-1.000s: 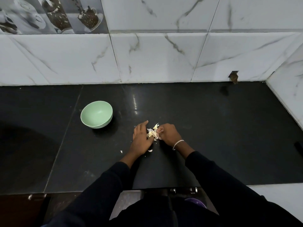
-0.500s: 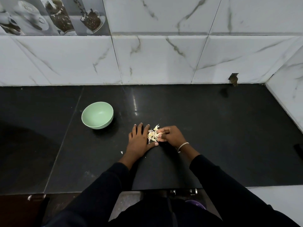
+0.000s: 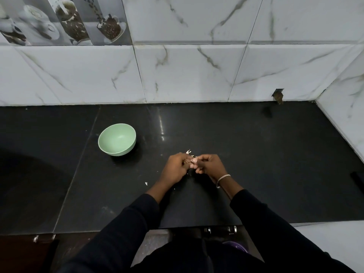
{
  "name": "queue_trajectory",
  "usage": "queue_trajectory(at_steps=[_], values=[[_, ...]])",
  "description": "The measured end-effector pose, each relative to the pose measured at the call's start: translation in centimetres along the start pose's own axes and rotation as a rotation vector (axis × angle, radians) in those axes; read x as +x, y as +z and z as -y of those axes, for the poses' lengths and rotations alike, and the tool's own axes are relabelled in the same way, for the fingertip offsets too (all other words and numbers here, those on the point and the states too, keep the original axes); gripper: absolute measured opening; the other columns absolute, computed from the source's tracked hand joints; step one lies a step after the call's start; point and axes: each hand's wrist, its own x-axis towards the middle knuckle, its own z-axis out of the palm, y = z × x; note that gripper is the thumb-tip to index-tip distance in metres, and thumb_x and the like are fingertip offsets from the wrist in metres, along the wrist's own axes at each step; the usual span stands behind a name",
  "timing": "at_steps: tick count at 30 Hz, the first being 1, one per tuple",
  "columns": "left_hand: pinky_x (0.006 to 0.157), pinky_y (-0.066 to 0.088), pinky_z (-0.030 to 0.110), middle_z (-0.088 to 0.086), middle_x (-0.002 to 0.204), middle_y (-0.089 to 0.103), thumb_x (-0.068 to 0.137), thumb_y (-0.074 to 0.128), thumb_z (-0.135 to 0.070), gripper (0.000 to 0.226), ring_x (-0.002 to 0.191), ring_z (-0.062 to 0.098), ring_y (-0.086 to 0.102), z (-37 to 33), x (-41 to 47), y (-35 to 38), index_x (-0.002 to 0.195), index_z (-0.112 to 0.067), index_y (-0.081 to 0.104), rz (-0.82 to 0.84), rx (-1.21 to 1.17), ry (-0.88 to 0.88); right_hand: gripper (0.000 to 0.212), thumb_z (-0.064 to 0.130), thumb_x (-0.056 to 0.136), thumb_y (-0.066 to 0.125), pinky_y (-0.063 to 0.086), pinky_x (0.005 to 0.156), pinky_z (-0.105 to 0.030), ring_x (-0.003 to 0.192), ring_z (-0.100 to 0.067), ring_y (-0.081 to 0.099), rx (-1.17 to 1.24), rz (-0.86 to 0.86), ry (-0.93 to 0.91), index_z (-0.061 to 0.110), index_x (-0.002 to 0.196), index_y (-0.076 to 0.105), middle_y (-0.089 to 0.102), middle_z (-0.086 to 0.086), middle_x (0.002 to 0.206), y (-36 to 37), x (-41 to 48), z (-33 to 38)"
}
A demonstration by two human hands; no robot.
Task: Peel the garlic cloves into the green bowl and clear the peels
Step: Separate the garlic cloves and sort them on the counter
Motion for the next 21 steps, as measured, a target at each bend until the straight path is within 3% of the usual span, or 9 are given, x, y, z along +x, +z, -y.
queue_trajectory(at_steps=[6, 10, 13, 17, 21], values=[[0.069, 0.06, 0.034, 0.003, 0.071, 0.075, 0.085, 0.074, -0.004, 0.012, 0.061, 0.01, 0.069, -0.6, -0.1, 0.0, 0.091, -0.014, 0.078, 0.019, -0.173, -0.079, 0.019, 0.013, 0.095, 0.068, 0.036, 0.041, -0.015, 0.043, -0.007, 0.049, 0.027, 0.058, 0.097, 0.001, 0.081, 0.066, 0.064, -0.008, 0.063, 0.2, -0.4, 0.7], [0.06, 0.052, 0.019, -0.002, 0.068, 0.072, 0.089, 0.067, -0.006, 0.014, 0.061, 0.009, 0.067, -1.3, -0.7, -0.1, 0.084, -0.015, 0.077, -0.021, -0.073, -0.033, 0.024, 0.017, 0.096, 0.067, 0.028, 0.037, -0.014, 0.042, -0.004, 0.043, -0.012, 0.083, 0.179, 0.001, 0.077, 0.068, 0.061, -0.005, 0.061, 0.1, -0.1, 1.5], [0.055, 0.044, 0.021, -0.007, 0.063, 0.065, 0.087, 0.07, -0.015, 0.018, 0.059, 0.006, 0.059, -0.9, -0.7, -0.4, 0.07, -0.018, 0.07, -0.045, 0.067, 0.001, 0.019, 0.012, 0.096, 0.066, 0.033, 0.038, -0.013, 0.043, -0.004, 0.046, -0.085, 0.114, 0.218, -0.001, 0.084, 0.07, 0.062, -0.004, 0.061, -0.3, 0.1, 1.9], [0.054, 0.038, 0.016, -0.008, 0.062, 0.064, 0.082, 0.063, -0.007, 0.019, 0.057, 0.001, 0.054, -0.8, -0.2, -0.4, 0.069, -0.019, 0.069, -0.052, 0.088, -0.025, 0.015, 0.001, 0.096, 0.059, 0.038, 0.042, -0.014, 0.045, -0.006, 0.053, -0.1, 0.1, 0.183, 0.0, 0.084, 0.068, 0.065, -0.009, 0.064, -0.2, 0.0, 1.6], [0.058, 0.039, 0.028, -0.004, 0.064, 0.06, 0.086, 0.062, -0.016, 0.02, 0.062, 0.01, 0.054, 0.1, 0.8, -0.7, 0.066, -0.016, 0.06, -0.085, 0.082, -0.161, 0.009, 0.0, 0.096, 0.06, 0.045, 0.045, -0.016, 0.048, -0.01, 0.06, -0.105, 0.082, 0.127, -0.005, 0.091, 0.065, 0.067, -0.014, 0.068, -0.1, 0.0, 1.4]])
